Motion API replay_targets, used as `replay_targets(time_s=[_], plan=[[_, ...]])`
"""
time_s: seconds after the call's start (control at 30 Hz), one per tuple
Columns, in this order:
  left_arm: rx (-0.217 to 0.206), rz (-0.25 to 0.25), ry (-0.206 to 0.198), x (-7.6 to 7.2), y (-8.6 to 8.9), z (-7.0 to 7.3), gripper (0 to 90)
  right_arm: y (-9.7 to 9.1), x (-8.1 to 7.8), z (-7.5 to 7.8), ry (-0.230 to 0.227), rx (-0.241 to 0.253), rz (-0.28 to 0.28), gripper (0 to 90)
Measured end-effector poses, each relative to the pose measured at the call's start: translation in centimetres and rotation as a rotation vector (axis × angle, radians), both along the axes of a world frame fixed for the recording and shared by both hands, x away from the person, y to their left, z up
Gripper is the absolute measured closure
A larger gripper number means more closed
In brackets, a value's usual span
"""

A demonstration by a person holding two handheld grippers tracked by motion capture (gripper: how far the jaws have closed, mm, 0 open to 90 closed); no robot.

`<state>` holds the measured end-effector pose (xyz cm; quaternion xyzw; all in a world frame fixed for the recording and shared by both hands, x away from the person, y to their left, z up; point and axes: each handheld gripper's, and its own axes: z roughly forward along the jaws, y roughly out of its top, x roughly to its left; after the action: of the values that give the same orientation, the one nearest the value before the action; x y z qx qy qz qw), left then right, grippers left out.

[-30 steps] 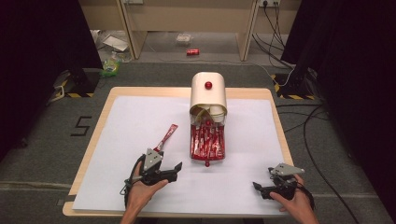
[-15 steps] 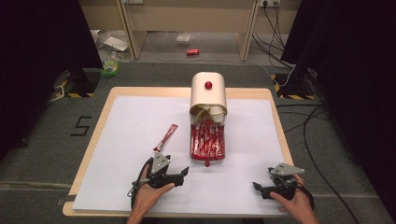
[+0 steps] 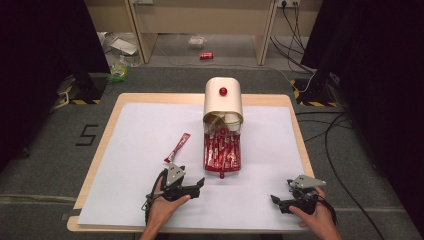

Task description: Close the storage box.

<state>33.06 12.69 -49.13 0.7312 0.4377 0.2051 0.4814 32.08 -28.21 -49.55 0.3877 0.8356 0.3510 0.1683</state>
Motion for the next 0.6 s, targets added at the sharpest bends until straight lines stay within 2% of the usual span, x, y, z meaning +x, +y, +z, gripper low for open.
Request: replay_targets(time_s=[0.17,0.37,0.6], plan=[[0.014,0.003,-0.017,0.02,-0.07,-0.12,15.3,0.01,-0.01,0.01,0.001,0.000,0.000,12.8],[0.012,0.004,-0.026,0.00,-0.33,-0.39,15.3,0.02,-0.01,0.01,0.000,-0.001,-0.001,12.8],[0.018,0.006,-0.026,0.81,-0.85,-0.39,15.6,0.01,0.01,0.01,0.001,0.000,-0.001,12.8]])
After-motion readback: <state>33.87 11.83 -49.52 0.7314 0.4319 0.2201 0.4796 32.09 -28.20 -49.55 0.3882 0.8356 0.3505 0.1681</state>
